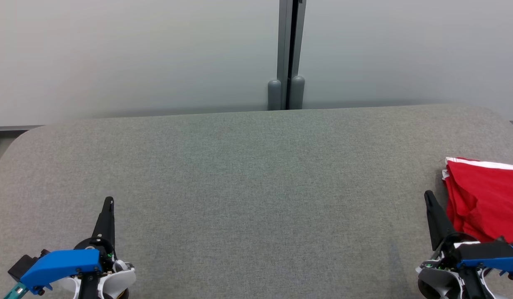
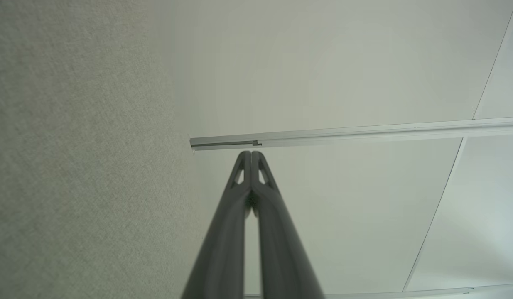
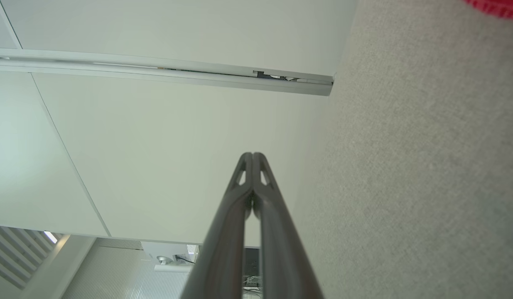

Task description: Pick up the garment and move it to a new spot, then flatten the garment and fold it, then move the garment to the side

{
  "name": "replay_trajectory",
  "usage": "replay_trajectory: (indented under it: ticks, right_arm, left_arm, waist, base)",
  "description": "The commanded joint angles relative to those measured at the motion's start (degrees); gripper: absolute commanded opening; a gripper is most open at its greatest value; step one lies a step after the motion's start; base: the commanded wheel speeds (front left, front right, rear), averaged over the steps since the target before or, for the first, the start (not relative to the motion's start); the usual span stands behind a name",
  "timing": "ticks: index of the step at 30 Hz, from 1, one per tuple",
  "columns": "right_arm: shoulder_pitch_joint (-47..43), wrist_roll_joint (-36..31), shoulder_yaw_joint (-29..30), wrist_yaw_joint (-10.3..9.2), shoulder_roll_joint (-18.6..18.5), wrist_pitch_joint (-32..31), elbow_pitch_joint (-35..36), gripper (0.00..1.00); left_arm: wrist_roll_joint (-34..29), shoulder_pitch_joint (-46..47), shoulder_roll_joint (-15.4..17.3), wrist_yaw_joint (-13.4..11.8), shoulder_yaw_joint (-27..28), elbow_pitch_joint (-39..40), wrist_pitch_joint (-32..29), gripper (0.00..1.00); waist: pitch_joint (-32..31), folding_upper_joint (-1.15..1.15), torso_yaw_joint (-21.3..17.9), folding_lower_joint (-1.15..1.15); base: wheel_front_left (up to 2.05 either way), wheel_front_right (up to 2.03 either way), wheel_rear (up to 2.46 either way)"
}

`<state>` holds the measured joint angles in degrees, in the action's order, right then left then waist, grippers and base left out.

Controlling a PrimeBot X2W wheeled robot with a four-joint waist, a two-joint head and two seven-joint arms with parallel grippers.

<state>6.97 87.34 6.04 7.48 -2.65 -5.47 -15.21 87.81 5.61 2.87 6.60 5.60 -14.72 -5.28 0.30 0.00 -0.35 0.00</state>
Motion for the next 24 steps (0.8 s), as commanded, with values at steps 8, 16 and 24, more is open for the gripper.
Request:
replay_trajectory:
  ticks: [8, 16, 24]
  right_arm:
    - [-1.1, 3.9, 0.5, 0.02, -0.4, -1.0, 1.2, 0.00]
    - [-1.2, 5.1, 0.6, 0.02, -0.4, -1.3, 1.4, 0.00]
    - [-1.2, 5.1, 0.6, 0.02, -0.4, -1.3, 1.4, 0.00]
  left_arm:
    - [3.5, 0.9, 0.0, 0.9, 0.8, 0.7, -1.1, 0.00]
    - [4.7, 0.9, 0.0, 1.1, 1.1, 0.8, -1.5, 0.00]
    - [4.7, 0.9, 0.0, 1.1, 1.1, 0.8, -1.5, 0.00]
  waist:
    - [-0.1, 0.00, 0.2, 0.00]
    - [-0.1, 0.00, 0.3, 0.00]
    - [-0.1, 0.00, 0.3, 0.00]
  base:
    - [0.00, 0.00, 0.00]
    - [0.00, 0.00, 0.00]
    - [0.00, 0.00, 0.00]
